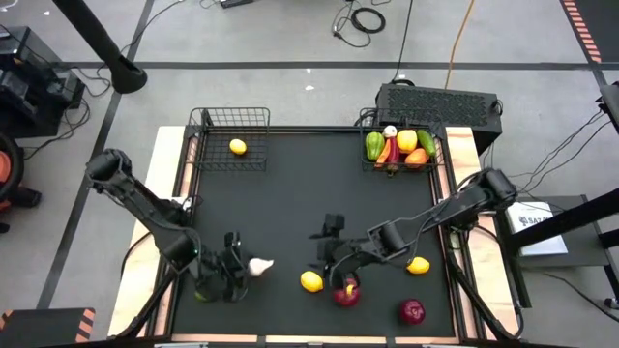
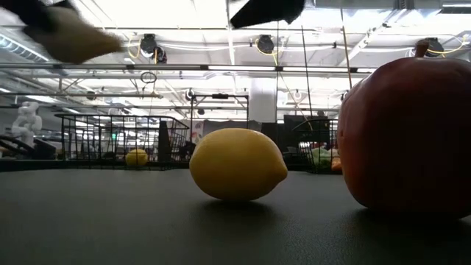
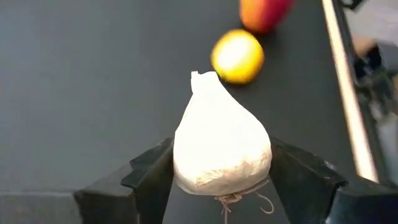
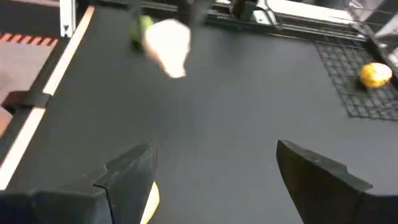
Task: Sort produce into baskets
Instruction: Put the white garlic into the right black wire basket
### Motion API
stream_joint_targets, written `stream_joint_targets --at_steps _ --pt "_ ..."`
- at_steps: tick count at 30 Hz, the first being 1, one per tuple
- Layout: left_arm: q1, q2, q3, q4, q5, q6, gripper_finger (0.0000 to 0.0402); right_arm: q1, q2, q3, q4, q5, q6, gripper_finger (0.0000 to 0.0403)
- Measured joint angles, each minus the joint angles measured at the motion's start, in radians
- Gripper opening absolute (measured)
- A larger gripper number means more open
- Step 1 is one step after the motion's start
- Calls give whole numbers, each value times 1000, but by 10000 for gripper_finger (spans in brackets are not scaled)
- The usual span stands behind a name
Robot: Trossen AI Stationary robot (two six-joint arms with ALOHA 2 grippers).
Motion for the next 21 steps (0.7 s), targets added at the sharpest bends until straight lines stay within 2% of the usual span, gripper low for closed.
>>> stream_joint_targets --at_steps 4,11,16,21 --pt "49 -40 0 2 -51 94 249 -4 77 0 78 27 -83 318" --pt "115 -50 0 80 -68 239 249 -54 151 28 198 86 -175 318" --pt "146 -49 0 163 -67 339 249 -69 189 55 199 74 -227 318" --pt "172 -49 0 193 -64 377 249 -69 203 63 201 75 -270 318"
